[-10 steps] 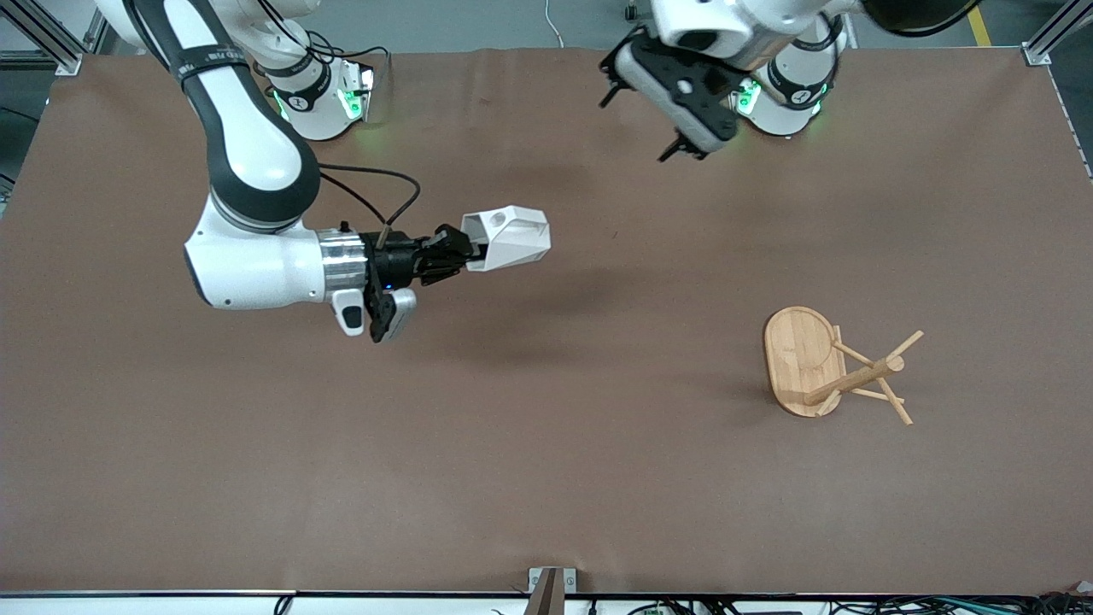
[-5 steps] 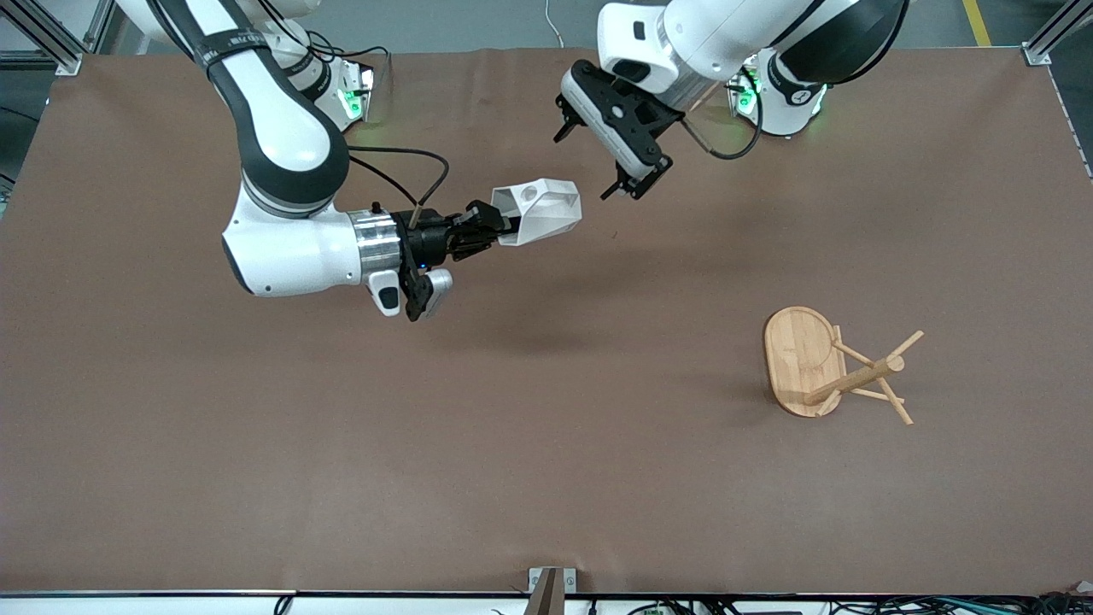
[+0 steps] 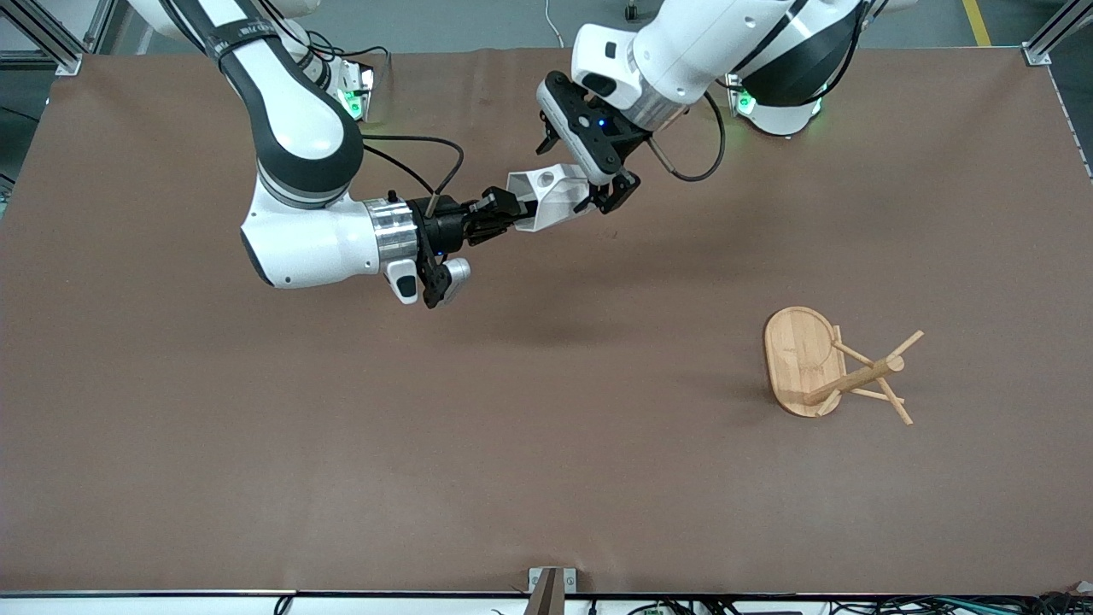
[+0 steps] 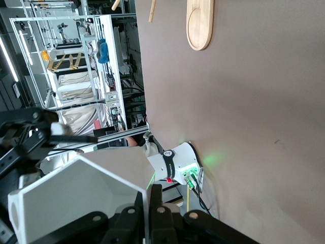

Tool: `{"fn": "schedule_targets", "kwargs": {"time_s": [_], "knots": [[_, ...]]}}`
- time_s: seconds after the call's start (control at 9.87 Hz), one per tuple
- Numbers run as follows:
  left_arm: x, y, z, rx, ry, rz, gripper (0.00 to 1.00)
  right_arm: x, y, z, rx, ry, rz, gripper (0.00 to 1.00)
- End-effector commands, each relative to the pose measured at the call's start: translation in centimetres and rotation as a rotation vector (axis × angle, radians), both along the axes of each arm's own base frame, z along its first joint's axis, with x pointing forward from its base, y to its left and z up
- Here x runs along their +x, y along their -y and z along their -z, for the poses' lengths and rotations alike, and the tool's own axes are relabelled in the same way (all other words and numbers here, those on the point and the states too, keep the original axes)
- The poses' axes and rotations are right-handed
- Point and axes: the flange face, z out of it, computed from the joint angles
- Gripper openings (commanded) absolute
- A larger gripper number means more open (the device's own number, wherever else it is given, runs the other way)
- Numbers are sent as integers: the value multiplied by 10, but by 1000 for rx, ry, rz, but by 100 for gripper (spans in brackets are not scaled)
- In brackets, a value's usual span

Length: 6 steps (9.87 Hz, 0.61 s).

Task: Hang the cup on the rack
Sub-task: 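Grasp the cup's free end with the left gripper beside the right gripper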

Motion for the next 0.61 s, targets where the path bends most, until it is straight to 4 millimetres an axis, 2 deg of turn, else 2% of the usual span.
{"fn": "schedule_targets", "kwargs": {"time_s": [0.0, 0.2, 0.3, 0.41, 0.51], "knots": [[1, -2, 37, 18, 20, 15, 99, -6, -11, -16, 36, -40, 21, 1], [-4, -2, 48, 31, 4, 19, 96, -8, -12, -26, 34, -58, 36, 1], [-7, 0, 49, 32, 4, 25, 77, -8, -12, -28, 35, -58, 37, 1], [-8, 1, 49, 35, -3, 23, 41, -9, -12, -33, 33, -60, 41, 1], [-8, 0, 48, 37, -9, 14, 12, -9, -12, -34, 32, -60, 42, 1]]}}
